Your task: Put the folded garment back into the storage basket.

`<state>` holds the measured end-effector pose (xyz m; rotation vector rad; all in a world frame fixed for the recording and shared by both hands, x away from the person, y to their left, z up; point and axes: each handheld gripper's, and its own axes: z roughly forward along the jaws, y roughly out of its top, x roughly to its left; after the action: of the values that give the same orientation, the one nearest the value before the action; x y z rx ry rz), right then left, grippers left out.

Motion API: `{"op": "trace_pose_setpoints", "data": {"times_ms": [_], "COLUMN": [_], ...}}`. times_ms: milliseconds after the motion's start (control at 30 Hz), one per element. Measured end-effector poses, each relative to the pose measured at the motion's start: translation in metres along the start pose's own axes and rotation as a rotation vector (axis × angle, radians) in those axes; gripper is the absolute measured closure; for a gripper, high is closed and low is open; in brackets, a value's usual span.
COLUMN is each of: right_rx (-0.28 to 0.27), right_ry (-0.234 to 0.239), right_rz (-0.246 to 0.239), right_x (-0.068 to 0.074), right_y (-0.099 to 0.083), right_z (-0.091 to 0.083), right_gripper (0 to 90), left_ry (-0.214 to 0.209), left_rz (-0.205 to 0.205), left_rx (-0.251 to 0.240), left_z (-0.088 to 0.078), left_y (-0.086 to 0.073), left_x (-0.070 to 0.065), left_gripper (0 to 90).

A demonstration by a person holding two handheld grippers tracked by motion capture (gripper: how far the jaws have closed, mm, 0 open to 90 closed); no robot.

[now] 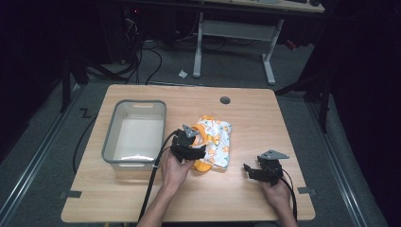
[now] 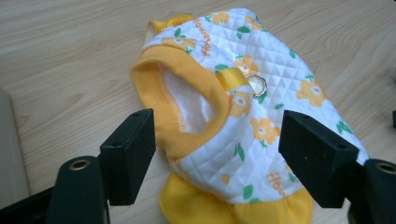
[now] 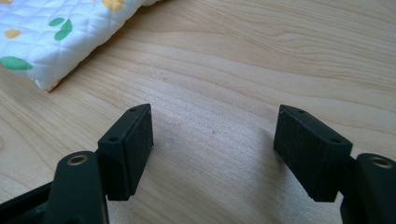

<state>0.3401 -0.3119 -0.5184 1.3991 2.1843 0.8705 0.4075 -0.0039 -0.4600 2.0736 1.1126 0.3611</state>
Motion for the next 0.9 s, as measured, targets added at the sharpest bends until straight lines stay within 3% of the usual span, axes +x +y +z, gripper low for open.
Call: {"op": "trace_pose_setpoints", "data": {"times_ms": [133, 233, 400, 567, 700, 800, 900], "right_rx": [0.0, 0.0, 0.0, 0.0, 0.0, 0.0, 0.0], "right_ry": [0.0, 0.0, 0.0, 0.0, 0.0, 0.001, 0.0], "right_rz": [0.0, 0.0, 0.0, 0.001, 0.0, -0.001, 0.0], "right_x": [0.0, 0.0, 0.0, 0.0, 0.0, 0.0, 0.0], "right_y": [0.0, 0.0, 0.0, 0.0, 0.0, 0.0, 0.0], "right_z": [0.0, 0.0, 0.0, 0.0, 0.0, 0.0, 0.0], "right_gripper": [28.7, 28.7, 28.7, 28.6, 28.7, 28.7, 28.7], "left_ry": [-0.008, -0.02, -0.008, 0.001, 0.01, 0.012, 0.038], "left_rz": [-0.031, -0.057, -0.042, -0.056, -0.044, -0.07, -0.061], "left_rx": [-0.009, 0.014, 0.033, 0.028, 0.054, 0.072, 0.113], "left_z": [0.012, 0.022, 0.031, 0.039, 0.05, 0.058, 0.066], "left_y": [0.004, 0.006, 0.012, 0.017, 0.021, 0.019, 0.015], "left_x": [0.002, 0.006, 0.007, 0.01, 0.011, 0.015, 0.018], "left_gripper": [25.7, 23.4, 22.1, 22.2, 22.2, 22.2, 21.0]}}
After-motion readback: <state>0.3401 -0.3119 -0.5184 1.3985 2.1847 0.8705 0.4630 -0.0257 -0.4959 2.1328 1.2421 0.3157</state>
